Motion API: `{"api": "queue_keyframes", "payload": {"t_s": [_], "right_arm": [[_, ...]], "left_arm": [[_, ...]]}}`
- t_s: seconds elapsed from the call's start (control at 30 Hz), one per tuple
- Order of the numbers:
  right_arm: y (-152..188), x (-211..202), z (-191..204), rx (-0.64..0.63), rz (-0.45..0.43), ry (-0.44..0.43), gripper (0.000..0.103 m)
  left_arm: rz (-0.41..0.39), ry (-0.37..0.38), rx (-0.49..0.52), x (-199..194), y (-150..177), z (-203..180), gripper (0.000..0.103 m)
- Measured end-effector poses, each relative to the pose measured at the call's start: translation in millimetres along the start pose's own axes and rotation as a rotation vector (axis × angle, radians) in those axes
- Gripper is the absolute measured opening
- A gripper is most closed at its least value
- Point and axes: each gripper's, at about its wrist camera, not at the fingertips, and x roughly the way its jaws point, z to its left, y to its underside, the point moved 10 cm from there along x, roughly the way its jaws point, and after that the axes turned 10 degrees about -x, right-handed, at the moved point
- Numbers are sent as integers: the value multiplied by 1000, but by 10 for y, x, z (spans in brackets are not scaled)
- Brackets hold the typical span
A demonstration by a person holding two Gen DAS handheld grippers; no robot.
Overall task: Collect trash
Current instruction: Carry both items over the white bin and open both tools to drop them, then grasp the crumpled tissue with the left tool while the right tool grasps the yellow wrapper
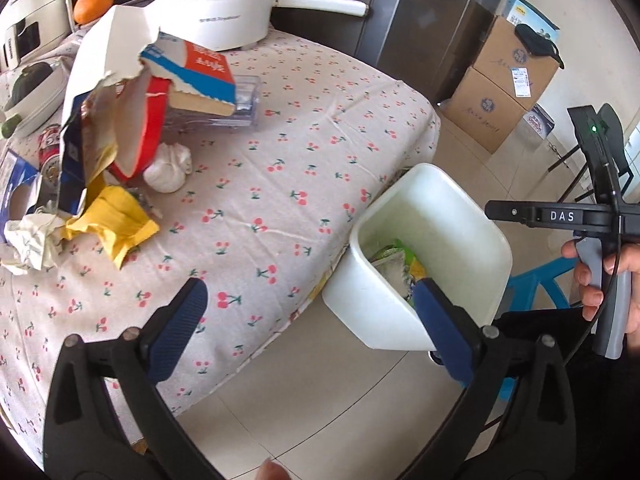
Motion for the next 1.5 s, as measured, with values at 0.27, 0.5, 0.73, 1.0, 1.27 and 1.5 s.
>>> {"api": "queue_keyframes", "payload": {"t_s": [0.27,0.5,0.73,1.0,1.27,1.5], "right_arm": [[-145,-98,362,-62,-32,-32,82],[-286,-138,763,-115,-54,-54,83],[-415,-128,1196,-175,-66,-86,84],[-451,-44,1526,-243,-58,-80,84],[-457,60,1595,-229,-43,-85,84],[-516,141,1912,-200,-70,-191,84]], "left_arm": [[-67,-99,-93,-235,-60,559,102],[-124,-176,-189,-428,-135,1110,102],[-250,-325,-262,-614,-302,1843,103],[-275,-313,-355,-336,-413,2368,103],[-251,-280,-421,-77,-485,2379,93],[-270,-222,-458,-105,-508,2370,56]]}}
